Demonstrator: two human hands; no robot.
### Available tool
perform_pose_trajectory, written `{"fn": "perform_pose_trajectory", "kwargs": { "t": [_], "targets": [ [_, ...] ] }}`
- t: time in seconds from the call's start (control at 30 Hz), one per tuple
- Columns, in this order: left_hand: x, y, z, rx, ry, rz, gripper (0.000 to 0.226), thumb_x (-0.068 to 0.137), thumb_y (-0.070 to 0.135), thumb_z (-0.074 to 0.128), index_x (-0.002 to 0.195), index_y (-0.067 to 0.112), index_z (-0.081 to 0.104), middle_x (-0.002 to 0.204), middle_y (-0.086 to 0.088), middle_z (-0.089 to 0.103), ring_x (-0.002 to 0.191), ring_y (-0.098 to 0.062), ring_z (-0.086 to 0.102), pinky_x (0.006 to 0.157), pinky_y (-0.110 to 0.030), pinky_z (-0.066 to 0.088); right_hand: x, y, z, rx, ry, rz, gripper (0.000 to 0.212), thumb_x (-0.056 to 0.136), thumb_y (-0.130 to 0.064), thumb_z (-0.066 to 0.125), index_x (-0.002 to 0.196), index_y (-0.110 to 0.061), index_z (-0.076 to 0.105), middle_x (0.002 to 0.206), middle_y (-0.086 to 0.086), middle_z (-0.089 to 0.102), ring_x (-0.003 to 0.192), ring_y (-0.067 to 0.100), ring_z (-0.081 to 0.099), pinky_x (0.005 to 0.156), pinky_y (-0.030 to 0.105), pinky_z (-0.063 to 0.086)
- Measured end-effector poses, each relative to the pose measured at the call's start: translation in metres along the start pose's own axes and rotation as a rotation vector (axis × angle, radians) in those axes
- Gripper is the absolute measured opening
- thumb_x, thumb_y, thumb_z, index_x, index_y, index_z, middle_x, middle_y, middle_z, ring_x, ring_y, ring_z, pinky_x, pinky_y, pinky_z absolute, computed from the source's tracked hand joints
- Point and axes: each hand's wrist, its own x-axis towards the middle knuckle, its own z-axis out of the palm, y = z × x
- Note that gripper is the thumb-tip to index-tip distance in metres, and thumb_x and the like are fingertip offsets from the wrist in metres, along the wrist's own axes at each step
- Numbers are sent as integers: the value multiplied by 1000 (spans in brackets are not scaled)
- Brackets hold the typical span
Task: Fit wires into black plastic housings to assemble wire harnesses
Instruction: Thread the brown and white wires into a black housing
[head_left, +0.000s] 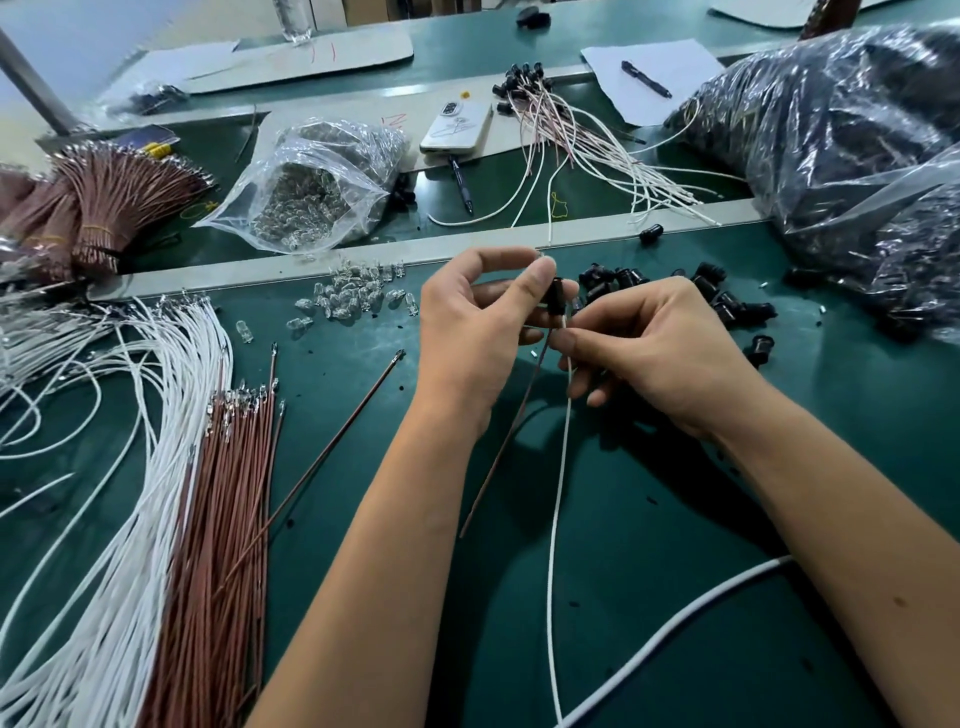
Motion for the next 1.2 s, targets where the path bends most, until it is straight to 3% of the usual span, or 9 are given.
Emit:
{"fn": "perform_pose_trajectory", "kwargs": {
  "t": [0.17,0.47,0.57,0.7,1.2],
  "targets": [
    [0,1,-4,-41,6,-55,3,93,12,69,92,10,67,87,-10,78,66,-18,70,60,-22,54,-1,0,-3,-144,-16,5,10,89,-15,81,81,-10,80,61,15,69,48,26,62,44,28,53],
    [0,0,-1,91,80,-12,12,90,2,64,82,9,68,82,-13,77,68,-28,74,61,-31,58,-3,0,-3,-300,-29,-16,14,92,-14,78,78,-14,78,56,10,67,43,25,64,44,32,53],
    [-1,-1,0,117,103,-3,15,89,15,73,76,9,68,78,-14,76,73,-31,75,66,-38,62,-5,-2,-1,-401,7,-76,17,91,-18,80,74,-17,76,53,4,65,36,20,60,39,24,45],
    [-1,0,-2,92,81,-27,19,88,18,77,76,5,70,75,-14,76,67,-25,71,66,-36,62,-6,-6,2,-473,11,-120,19,89,-15,80,71,-17,75,51,-2,63,37,7,54,41,22,43],
    [2,1,-5,-134,-2,-164,11,94,10,69,94,0,74,87,-14,75,71,-25,71,66,-27,59,-4,-4,-2,-384,-37,5,22,98,-12,69,77,-14,75,55,8,67,37,19,57,41,22,42]
  ]
}}
